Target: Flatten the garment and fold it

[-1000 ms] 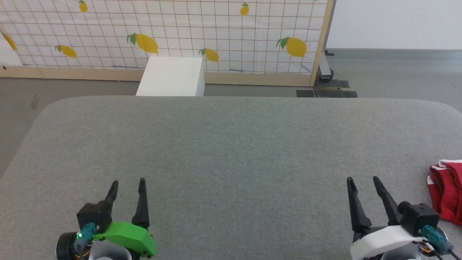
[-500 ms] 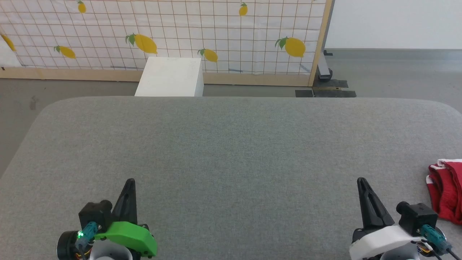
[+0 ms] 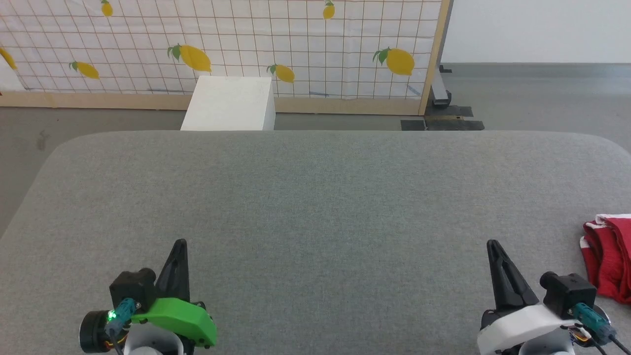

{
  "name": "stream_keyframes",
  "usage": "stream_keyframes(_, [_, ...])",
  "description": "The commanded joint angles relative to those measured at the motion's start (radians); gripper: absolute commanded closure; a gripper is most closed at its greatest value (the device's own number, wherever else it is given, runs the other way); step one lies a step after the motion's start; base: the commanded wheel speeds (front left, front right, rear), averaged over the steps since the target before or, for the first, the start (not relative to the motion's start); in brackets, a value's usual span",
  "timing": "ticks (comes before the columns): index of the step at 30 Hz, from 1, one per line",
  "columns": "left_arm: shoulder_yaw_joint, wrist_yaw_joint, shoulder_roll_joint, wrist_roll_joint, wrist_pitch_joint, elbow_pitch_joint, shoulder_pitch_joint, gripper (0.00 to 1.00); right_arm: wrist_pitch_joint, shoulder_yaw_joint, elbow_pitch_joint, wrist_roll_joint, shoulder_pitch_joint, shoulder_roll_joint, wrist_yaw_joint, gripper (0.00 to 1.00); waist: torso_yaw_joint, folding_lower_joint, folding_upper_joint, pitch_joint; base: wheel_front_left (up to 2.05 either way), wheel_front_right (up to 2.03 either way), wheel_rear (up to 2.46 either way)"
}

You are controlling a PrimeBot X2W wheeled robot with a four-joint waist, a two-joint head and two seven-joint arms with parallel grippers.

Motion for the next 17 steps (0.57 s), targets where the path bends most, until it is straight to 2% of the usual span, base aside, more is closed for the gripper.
stream_keyframes(1, [0.005,-0.004,-0.007,0.021,0.007,-0.007,0.007,1.00,0.005,0.001,-0.010,-0.013,-0.004,0.000,0.000,1.00,-0.001,0.0000,0.0000,0.001,0.00,0.00,0.00])
stream_keyframes(17, [0.027,-0.013,-0.028,0.065,0.038,-0.040,0.012,1.00,0.035,0.002,-0.037,-0.037,-0.007,0.000,0.000,1.00,-0.009,0.0000,0.0000,0.008,0.00,0.00,0.00])
